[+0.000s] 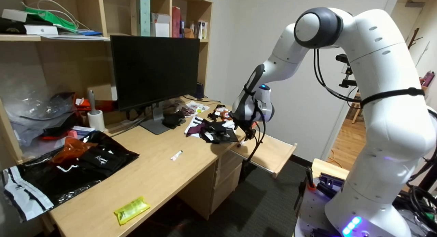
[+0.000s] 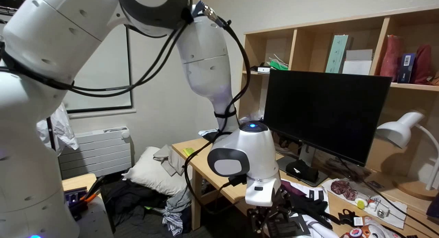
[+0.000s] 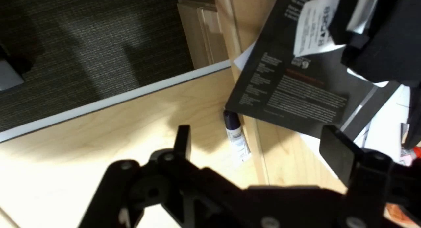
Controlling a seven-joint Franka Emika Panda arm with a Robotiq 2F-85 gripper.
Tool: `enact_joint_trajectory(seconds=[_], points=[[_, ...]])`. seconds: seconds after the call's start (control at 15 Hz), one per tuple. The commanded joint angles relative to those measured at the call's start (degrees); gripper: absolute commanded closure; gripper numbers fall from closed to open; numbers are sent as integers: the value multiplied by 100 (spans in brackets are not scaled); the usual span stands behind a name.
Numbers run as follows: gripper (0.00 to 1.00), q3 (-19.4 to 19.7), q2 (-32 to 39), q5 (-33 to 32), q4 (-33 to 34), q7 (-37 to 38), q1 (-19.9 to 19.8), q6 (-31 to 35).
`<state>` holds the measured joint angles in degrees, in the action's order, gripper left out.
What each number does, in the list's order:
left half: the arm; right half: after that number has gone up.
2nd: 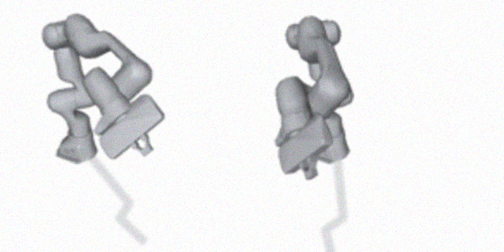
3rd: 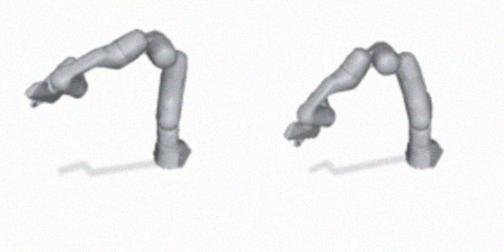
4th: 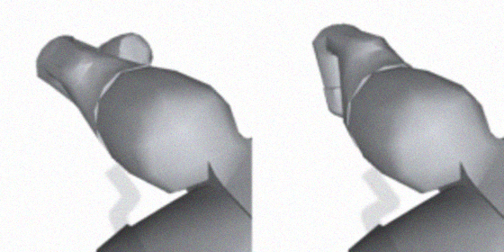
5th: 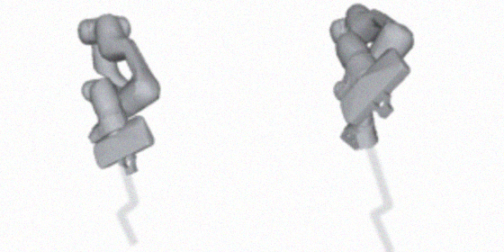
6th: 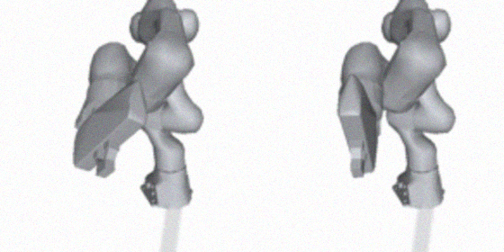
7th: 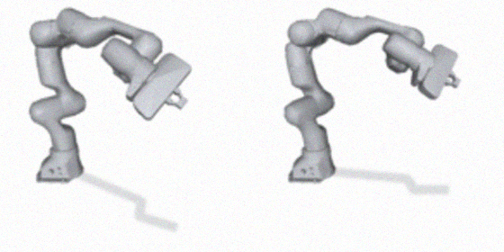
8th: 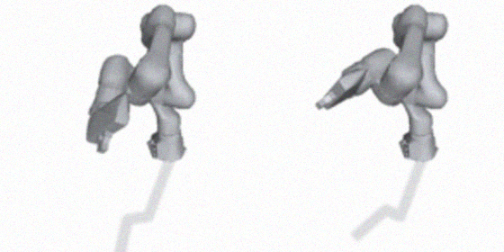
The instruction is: Move the two tubes from the pullout table to the top of the desk
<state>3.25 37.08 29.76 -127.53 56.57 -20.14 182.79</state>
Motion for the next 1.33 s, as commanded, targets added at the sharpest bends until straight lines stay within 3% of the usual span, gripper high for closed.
enact_joint_trajectory(seconds=[0.0, 0.2, 0.33, 0.6, 0.73, 0.8, 1.27], points=[[0, 20, -219, -118, -516, -214, -111, -97], [0, 80, 55, -256, -582, -374, -237, -9], [0, 314, 340, -278, -560, -412, -102, 457], [0, 243, 857, -446, -328, -520, -260, 1506], [0, 296, 1152, -406, -148, -557, -159, 1870], [0, 526, 1198, -325, 175, -641, 97, 1513], [0, 416, 1910, -361, 796, -1053, 88, 1520]])
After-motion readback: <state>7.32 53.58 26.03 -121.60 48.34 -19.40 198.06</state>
